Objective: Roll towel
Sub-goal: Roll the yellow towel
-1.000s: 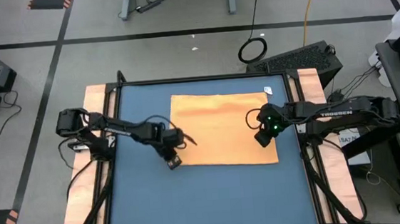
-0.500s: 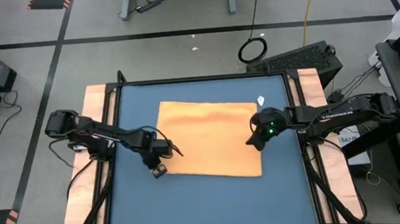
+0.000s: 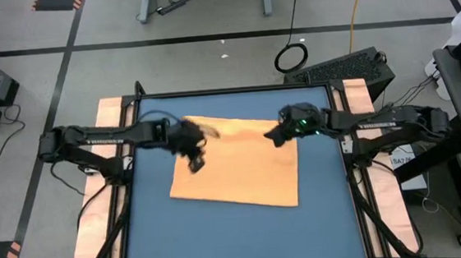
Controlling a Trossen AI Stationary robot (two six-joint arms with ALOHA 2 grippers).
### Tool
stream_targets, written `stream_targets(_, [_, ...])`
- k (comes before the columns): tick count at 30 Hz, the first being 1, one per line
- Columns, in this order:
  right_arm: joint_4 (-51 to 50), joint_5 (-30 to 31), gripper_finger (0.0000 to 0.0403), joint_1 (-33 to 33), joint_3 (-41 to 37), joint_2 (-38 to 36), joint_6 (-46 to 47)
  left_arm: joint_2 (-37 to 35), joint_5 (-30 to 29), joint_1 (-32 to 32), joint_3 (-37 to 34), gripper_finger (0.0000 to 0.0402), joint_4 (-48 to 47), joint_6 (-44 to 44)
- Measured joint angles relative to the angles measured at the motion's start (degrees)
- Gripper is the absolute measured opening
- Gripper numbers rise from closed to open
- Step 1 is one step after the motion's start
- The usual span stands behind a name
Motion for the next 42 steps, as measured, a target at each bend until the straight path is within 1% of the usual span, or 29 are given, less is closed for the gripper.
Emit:
stream_targets(4, [0.4,-2.5,0.0008,-3.7,6.6,8.9,-4.8,4.7,7.3,9.2,0.0,0.0004,9.3,6.7])
stream_targets(6, [-0.5,-3.9,0.0008,-5.4,9.0,13.8,-6.5,8.2,10.2,13.1,0.0,0.0004,11.0,9.0])
stream_targets(8, [-0.6,-4.9,0.0008,-7.0,11.0,18.5,-6.5,12.2,11.1,16.3,-0.1,0.0004,10.7,11.5])
stream_targets(11, [-0.9,-7.1,0.0008,-8.9,12.6,24.9,-5.2,17.3,11.4,19.9,-0.1,0.0004,10.5,12.3])
stream_targets(17, [-1.5,-8.6,0.0008,-10.9,12.6,33.3,-0.5,24.0,10.6,22.9,-0.1,0.0004,8.6,12.3])
stream_targets(19, [-1.2,-8.7,0.0008,-11.3,12.6,34.6,1.1,24.6,10.5,23.5,-0.1,0.0004,8.1,12.4])
stream_targets(21, [-0.2,-10.1,0.0008,-12.0,12.6,34.7,2.2,24.2,10.4,23.8,0.1,0.0004,6.9,12.4])
stream_targets(24, [2.9,-11.9,0.0008,-12.7,12.6,32.6,2.6,20.8,10.3,24.1,0.7,0.0004,3.3,12.4])
stream_targets(26, [4.3,-10.8,0.0008,-12.8,12.6,29.9,2.7,17.7,10.4,24.1,1.2,0.0004,5.1,12.3])
stream_targets(27, [4.9,-9.1,0.0008,-12.8,12.6,28.9,2.7,16.2,10.8,24.0,1.2,0.0004,5.5,12.3])
stream_targets(29, [5.0,-6.0,0.0008,-12.8,12.7,28.0,2.1,14.2,13.1,23.5,1.1,0.0004,8.6,12.4])
stream_targets(32, [5.4,-4.1,0.0008,-12.8,12.6,28.7,-1.6,13.6,19.6,22.7,1.1,0.0004,13.7,14.7])
stream_targets(35, [5.5,-4.9,0.0008,-12.6,12.6,30.8,-5.3,15.9,25.3,21.4,1.1,0.0004,16.1,18.8])
stream_targets(37, [4.7,-6.7,0.0008,-12.3,12.6,32.7,-6.5,18.1,27.0,20.4,1.0,0.0004,15.7,21.0])
stream_targets(39, [3.2,-6.8,0.0008,-12.1,12.6,34.3,-6.6,20.6,26.8,19.9,1.0,0.0004,15.7,21.3])
stream_targets(42, [1.0,-5.6,0.0008,-12.2,12.6,36.2,-5.7,24.3,21.4,19.8,1.0,0.0004,13.1,21.0])
